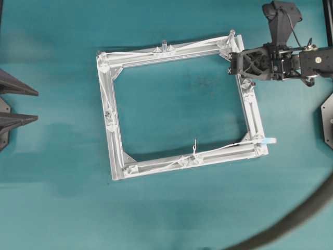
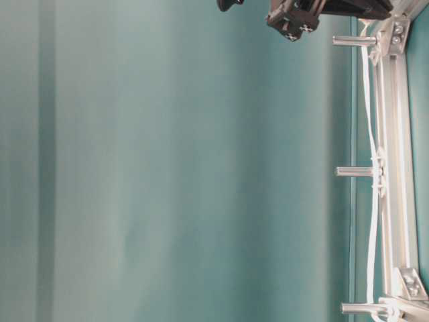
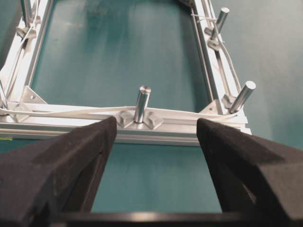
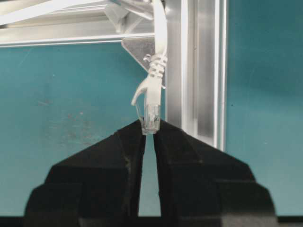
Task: Move the cable alternately left and right between 8 pins so it hooks onto each one.
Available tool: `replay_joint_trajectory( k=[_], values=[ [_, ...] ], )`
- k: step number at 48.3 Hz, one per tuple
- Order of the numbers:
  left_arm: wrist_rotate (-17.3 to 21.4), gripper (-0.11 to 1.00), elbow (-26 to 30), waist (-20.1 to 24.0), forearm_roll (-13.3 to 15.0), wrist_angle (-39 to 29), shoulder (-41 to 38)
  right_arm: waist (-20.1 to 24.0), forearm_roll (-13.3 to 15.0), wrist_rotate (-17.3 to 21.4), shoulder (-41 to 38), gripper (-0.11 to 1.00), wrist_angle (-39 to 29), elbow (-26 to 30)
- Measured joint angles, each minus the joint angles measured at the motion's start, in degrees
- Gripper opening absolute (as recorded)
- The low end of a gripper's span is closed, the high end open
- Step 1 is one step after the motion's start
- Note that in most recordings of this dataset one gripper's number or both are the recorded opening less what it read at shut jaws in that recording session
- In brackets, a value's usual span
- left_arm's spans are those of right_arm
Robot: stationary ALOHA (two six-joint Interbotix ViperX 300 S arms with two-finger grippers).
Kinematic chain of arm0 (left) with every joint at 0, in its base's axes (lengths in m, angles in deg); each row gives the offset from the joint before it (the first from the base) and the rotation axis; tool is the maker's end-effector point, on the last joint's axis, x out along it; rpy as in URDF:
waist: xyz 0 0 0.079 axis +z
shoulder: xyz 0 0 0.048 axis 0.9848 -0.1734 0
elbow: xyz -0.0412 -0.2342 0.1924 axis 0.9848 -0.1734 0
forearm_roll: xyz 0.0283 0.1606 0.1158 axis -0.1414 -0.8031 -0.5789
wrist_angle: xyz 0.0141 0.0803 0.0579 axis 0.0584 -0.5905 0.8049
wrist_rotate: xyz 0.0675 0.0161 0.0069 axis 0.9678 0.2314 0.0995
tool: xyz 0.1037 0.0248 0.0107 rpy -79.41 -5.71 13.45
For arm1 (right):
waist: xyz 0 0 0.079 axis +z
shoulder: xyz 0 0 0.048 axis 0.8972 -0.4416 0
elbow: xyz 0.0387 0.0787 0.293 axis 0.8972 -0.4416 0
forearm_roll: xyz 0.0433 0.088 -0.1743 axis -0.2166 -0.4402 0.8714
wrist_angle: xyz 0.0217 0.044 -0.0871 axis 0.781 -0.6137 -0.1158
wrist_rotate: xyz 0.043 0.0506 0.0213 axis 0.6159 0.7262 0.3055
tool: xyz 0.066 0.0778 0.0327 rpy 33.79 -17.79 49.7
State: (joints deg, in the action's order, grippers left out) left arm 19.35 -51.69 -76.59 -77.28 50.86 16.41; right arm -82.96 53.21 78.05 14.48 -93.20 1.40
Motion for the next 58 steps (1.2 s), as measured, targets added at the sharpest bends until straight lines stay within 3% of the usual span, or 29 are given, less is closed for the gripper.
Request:
replay_joint_trajectory(
  k=[5,14,16,26,38,50,58],
  values=[
    [0.0,0.78,0.0,0.0,0.0,-0.1,0.1,0.0,0.0,0.1,0.0,0.14,0.1,-0.1],
    [0.0,0.78,0.0,0.0,0.0,-0.1,0.1,0.1,-0.1,0.2,0.0,0.66,0.0,-0.1],
    [0.0,0.78,0.0,0.0,0.1,0.0,0.1,0.2,-0.2,0.2,0.0,0.74,0.0,-0.1],
    [0.0,0.78,0.0,0.0,0.1,0.0,0.0,0.1,-0.3,0.2,0.9,0.73,0.0,0.0],
    [0.0,0.78,0.0,0.0,0.0,0.0,0.1,0.4,-0.3,0.1,7.2,0.73,0.8,-0.2],
    [0.0,0.78,0.0,0.0,0.0,0.0,0.0,0.6,-0.1,-0.3,17.0,0.72,3.9,-4.9],
    [0.0,0.78,0.0,0.0,0.1,0.0,0.1,0.6,1.1,-1.5,21.3,0.72,9.6,-8.3]
  ],
)
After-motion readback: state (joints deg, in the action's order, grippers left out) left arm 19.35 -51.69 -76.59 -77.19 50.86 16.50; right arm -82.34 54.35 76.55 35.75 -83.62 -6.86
